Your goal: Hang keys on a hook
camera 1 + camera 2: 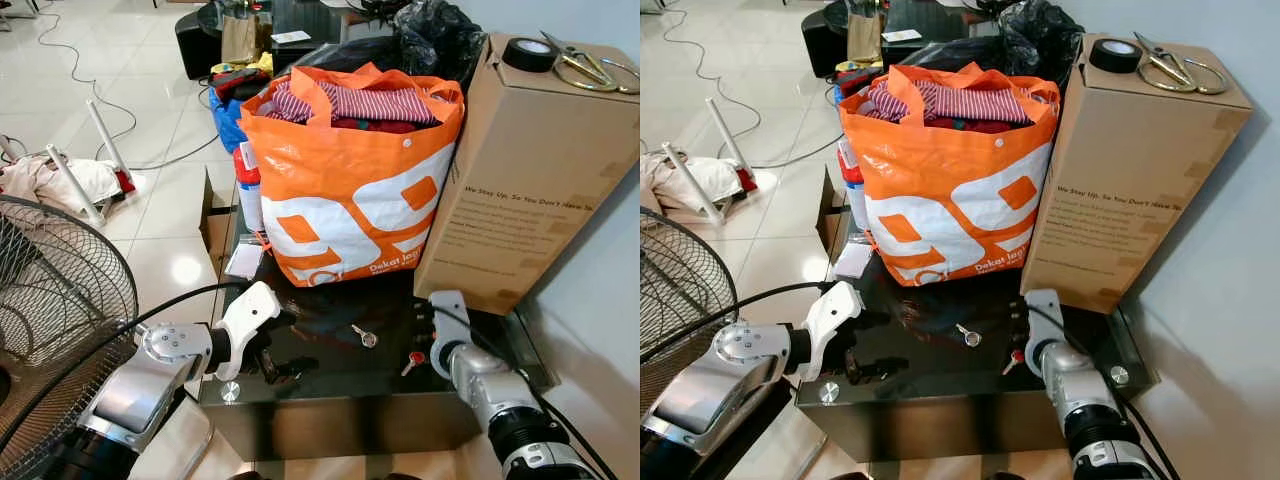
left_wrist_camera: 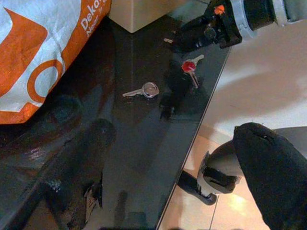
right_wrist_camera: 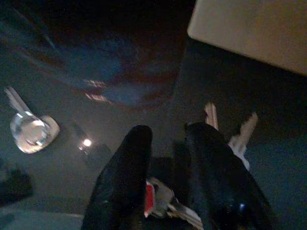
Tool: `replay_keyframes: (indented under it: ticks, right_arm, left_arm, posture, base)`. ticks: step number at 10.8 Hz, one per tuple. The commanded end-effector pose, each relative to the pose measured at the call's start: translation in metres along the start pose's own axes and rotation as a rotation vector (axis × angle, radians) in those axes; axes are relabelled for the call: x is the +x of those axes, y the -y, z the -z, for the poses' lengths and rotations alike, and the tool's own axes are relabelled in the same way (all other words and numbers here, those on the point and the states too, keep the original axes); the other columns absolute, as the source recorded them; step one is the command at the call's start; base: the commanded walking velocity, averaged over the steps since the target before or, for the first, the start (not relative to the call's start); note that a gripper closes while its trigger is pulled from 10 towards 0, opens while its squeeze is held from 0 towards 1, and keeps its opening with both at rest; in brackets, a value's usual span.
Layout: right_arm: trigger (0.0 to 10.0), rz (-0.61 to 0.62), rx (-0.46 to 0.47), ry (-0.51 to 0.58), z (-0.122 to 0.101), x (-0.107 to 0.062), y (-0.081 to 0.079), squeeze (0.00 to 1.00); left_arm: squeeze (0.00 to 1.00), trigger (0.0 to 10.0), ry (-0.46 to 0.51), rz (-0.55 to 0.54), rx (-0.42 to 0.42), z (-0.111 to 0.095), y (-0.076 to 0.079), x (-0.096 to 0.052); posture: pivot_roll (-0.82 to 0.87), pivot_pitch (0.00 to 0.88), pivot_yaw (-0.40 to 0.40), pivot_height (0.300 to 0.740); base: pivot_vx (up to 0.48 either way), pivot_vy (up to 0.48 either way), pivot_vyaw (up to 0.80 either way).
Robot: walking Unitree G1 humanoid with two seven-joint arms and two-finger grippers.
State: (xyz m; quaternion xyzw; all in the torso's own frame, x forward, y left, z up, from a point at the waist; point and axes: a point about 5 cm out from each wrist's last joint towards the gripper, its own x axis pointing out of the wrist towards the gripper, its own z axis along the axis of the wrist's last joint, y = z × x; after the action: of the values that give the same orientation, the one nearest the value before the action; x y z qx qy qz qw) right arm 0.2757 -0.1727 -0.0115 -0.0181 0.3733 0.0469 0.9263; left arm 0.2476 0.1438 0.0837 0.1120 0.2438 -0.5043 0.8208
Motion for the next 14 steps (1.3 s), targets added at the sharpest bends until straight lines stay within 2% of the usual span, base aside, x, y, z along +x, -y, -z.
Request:
replay_keyframes:
  ticks: [1, 2, 3, 8, 9, 10, 11, 14]
  right_arm:
    - [10.0, 0.038, -0.023, -0.015, -0.001, 0.000, 0.003, 1.00]
    - [10.0, 0.070, -0.035, -0.028, 0.000, 0.000, 0.005, 1.00]
    - [10.0, 0.094, -0.037, -0.035, 0.002, 0.000, 0.008, 0.00]
    - [10.0, 0.144, -0.014, -0.074, 0.009, 0.000, 0.016, 0.00]
    - [3.6, 0.144, 0.001, -0.079, 0.010, 0.000, 0.015, 0.00]
    - [0.8, 0.146, 0.006, -0.081, 0.011, 0.000, 0.015, 0.00]
    - [0.0, 0.147, 0.008, -0.082, 0.011, 0.000, 0.016, 0.00]
    - [0.0, 0.156, 0.016, -0.088, 0.013, 0.001, 0.017, 0.00]
  left_arm:
    - [0.00, 10.0, -0.012, 0.000, 0.016, -0.002, -0.001, -0.002]
    - [0.00, 10.0, -0.012, 0.000, 0.016, -0.002, -0.001, -0.002]
    - [0.00, 10.0, -0.012, 0.001, 0.015, -0.001, -0.001, -0.002]
    - [0.00, 10.0, -0.012, 0.003, 0.016, -0.002, -0.002, 0.000]
    - [0.00, 10.0, -0.012, 0.003, 0.017, -0.003, -0.002, 0.000]
    - [0.00, 10.0, -0.012, 0.003, 0.018, -0.003, -0.002, 0.000]
    - [0.00, 10.0, -0.011, 0.003, 0.018, -0.003, -0.002, 0.000]
    - [0.00, 10.0, -0.011, 0.002, 0.021, -0.003, -0.003, -0.001]
  posture:
    - [-0.03, 0.000, 0.023, 0.740]
    - [-0.03, 0.000, 0.023, 0.740]
    - [-0.03, 0.000, 0.023, 0.740]
    - [-0.03, 0.000, 0.025, 0.740]
    - [-0.03, 0.000, 0.026, 0.740]
    - [-0.03, 0.000, 0.026, 0.740]
    - [-0.03, 0.000, 0.026, 0.740]
    - [-0.03, 0.000, 0.025, 0.740]
  base:
    - [0.000, 0.000, 0.00]
    - [0.000, 0.000, 0.00]
    - [0.000, 0.000, 0.00]
    - [0.000, 0.000, 0.00]
    - [0.000, 0.000, 0.00]
    - [0.000, 0.000, 0.00]
    - [0.000, 0.000, 0.00]
    - [0.000, 0.000, 0.00]
